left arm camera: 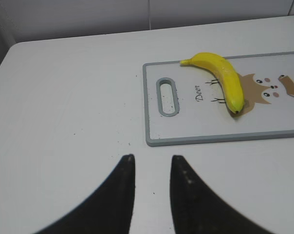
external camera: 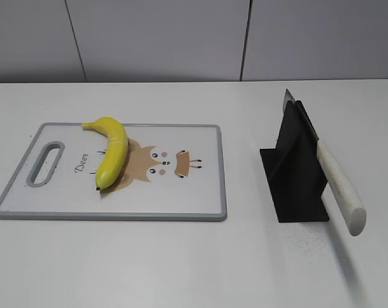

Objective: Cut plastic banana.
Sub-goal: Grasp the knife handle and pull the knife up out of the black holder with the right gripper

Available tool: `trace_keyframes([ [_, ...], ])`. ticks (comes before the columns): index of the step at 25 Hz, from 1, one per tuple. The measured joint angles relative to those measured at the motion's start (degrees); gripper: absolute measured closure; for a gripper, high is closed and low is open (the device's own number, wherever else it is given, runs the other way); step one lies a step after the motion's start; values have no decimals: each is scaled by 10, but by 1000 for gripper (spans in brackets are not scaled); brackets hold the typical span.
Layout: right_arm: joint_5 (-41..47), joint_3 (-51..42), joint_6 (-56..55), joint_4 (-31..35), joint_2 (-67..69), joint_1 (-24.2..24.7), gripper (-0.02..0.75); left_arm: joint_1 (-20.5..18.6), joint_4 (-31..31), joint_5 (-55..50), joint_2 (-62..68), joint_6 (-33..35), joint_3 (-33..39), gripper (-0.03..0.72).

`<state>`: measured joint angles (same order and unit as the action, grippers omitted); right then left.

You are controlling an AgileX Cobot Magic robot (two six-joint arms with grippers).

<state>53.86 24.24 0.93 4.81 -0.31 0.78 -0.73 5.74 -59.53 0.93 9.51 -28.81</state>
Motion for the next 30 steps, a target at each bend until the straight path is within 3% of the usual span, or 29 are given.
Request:
trace_keyframes([
  [21, 0, 0, 0, 9, 0, 0, 149, 0, -1, 0, 0, 0, 0, 445],
  [24, 0, 0, 0, 9, 0, 0, 149, 0, -1, 0, 0, 0, 0, 356],
  [28, 0, 0, 0, 9, 0, 0, 149, 0, -1, 0, 0, 0, 0, 108],
  [30, 0, 4, 3, 9, 0, 0, 149, 0, -1, 0, 0, 0, 0, 50],
])
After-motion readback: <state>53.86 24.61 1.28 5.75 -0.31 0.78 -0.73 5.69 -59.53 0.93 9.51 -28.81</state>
